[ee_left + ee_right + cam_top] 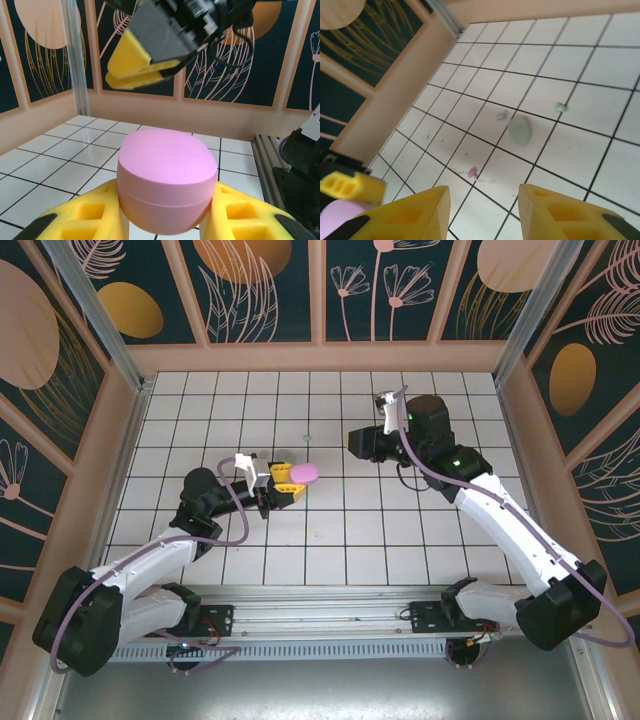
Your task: Insert wireless bluetooth earbuds into charging case
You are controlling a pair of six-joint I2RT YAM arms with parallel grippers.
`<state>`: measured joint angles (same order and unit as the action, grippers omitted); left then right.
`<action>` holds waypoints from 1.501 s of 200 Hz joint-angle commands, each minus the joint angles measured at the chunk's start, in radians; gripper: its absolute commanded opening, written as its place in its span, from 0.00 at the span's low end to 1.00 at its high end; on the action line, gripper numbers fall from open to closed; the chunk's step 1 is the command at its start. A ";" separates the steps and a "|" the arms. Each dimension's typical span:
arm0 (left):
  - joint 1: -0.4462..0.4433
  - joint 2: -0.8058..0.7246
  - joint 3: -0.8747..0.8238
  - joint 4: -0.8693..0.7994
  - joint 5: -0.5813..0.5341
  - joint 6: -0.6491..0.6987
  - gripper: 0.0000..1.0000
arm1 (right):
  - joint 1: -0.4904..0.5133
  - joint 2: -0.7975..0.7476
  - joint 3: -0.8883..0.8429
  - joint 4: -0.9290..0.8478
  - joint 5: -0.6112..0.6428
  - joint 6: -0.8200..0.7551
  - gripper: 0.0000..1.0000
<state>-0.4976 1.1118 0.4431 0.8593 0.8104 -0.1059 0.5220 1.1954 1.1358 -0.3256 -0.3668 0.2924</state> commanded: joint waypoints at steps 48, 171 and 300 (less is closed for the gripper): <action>-0.004 -0.039 0.010 -0.039 -0.002 0.023 0.11 | 0.159 -0.084 -0.137 0.153 -0.131 -0.088 0.49; -0.004 0.004 0.087 -0.068 0.114 -0.011 0.12 | 0.234 0.029 -0.042 0.113 -0.092 -0.247 0.55; -0.004 0.005 0.108 -0.077 0.132 -0.034 0.10 | 0.234 -0.031 -0.040 0.107 0.043 -0.258 0.55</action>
<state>-0.4862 1.1217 0.5175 0.7353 0.8364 -0.1333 0.7689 1.2049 1.0958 -0.2440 -0.4114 0.0525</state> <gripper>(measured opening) 0.308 0.555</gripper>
